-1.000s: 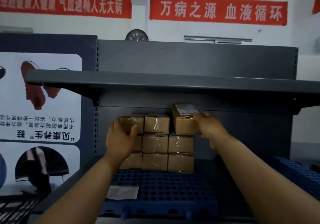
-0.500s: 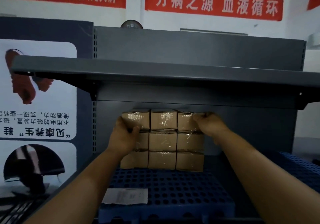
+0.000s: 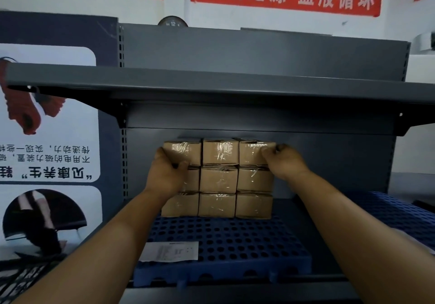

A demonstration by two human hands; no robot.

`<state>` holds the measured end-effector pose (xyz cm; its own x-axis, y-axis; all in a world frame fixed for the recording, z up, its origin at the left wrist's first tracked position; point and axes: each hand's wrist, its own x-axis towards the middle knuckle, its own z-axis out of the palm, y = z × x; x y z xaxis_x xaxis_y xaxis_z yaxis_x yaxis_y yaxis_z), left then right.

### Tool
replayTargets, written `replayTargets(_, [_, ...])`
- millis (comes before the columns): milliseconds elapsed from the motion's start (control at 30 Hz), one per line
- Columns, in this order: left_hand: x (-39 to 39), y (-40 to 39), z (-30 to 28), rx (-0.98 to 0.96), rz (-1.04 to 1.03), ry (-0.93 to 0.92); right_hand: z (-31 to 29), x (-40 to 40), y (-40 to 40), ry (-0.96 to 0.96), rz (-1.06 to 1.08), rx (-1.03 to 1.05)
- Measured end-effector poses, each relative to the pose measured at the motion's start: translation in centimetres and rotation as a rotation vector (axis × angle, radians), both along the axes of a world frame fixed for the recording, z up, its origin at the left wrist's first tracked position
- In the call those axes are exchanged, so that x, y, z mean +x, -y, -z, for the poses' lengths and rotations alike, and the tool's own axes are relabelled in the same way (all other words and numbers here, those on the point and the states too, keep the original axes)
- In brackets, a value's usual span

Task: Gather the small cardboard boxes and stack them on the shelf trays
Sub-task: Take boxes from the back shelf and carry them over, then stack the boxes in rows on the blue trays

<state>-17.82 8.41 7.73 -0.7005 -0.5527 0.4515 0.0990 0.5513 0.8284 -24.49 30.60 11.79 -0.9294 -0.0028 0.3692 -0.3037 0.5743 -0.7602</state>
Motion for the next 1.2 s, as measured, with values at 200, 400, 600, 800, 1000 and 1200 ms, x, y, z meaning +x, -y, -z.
replayTargets(200, [0.1,-0.1,-0.1,0.017,-0.005,0.015,0.0,0.4,-0.2,0.011,-0.029,-0.041])
replayTargets(400, [0.9,-0.1,0.0,0.041,0.002,0.012,0.4,0.8,-0.1,0.022,-0.057,-0.122])
replayTargets(600, [3.0,-1.6,0.1,-0.049,-0.071,-0.044,0.3,2.1,0.0,0.020,-0.026,-0.164])
replayTargets(800, [5.2,-6.7,1.5,-0.181,0.065,-0.074,2.6,4.1,-0.7,-0.066,0.027,-0.174])
replayTargets(1000, [5.1,-11.9,3.2,-0.372,0.311,0.175,6.3,8.3,-3.4,-0.058,0.048,0.046])
replayTargets(1200, [5.0,-18.4,3.9,-0.429,0.573,0.187,7.9,11.9,-9.6,-0.014,0.225,0.138])
